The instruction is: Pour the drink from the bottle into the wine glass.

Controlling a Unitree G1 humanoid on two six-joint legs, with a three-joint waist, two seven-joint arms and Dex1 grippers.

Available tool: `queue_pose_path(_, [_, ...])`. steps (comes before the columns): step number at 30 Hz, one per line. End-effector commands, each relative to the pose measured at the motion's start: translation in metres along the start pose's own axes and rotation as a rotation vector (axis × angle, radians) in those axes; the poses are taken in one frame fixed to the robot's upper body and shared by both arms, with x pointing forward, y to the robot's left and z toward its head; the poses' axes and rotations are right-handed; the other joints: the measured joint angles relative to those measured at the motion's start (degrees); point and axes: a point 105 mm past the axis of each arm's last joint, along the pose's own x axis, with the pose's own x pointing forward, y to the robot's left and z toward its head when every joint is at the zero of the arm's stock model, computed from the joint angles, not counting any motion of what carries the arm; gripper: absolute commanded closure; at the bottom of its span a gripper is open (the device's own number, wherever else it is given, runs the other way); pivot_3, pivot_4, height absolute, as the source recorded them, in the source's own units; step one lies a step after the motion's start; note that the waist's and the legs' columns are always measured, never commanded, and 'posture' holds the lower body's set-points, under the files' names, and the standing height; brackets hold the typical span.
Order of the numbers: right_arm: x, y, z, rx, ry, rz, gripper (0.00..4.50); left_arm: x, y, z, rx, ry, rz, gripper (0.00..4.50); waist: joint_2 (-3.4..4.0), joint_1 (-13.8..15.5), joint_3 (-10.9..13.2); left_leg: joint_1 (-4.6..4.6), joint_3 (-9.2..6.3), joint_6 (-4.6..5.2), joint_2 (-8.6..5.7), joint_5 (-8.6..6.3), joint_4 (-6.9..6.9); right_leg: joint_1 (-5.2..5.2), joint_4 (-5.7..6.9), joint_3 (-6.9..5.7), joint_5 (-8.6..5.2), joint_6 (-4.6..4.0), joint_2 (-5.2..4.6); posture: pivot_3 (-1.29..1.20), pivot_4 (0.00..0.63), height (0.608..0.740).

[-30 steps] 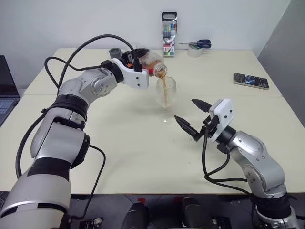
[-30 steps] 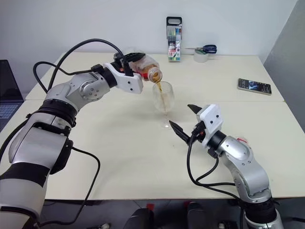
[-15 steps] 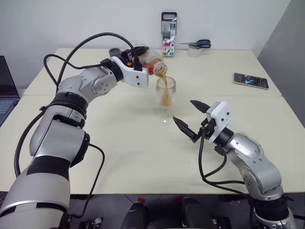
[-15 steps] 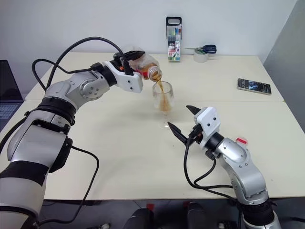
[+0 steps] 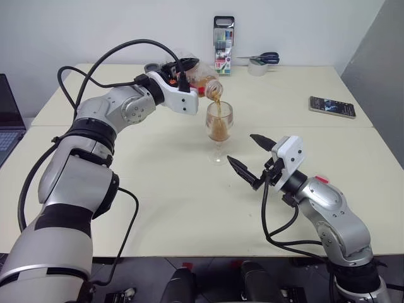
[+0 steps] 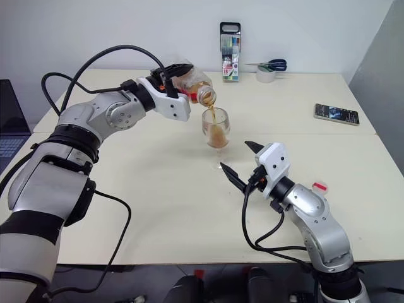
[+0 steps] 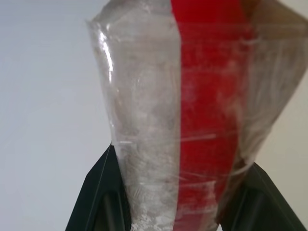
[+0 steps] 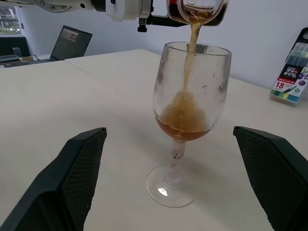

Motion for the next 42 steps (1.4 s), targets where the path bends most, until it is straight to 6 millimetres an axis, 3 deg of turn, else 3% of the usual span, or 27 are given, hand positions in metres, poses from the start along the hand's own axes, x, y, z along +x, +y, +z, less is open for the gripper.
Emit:
queue_pose_path(1, [-0.0017,0.0042,0.0152,-0.033,-0.059,0.007,0.00,0.0014,0.0257,-0.0017,0.030,-0.001,0.071,2.76,0.00,0.00,0.00,0.00,0.00,0.00,0.00,0.00,0.00,0.00,0.00,0.00,0.00,0.00,0.00,0.00,0.150,0.740])
queue_pose_path(42, [-0.0036,0.0060,0.0147,-0.031,-0.052,0.018,0.00,0.0031,0.0280,-0.0028,0.052,0.007,0.071,2.76,0.00,-0.03,0.00,0.00,0.00,-0.07,0.00,0.04,0.02,0.00,0.03,0.00,0.00,0.00,0.00,0.00,0.150,0.740])
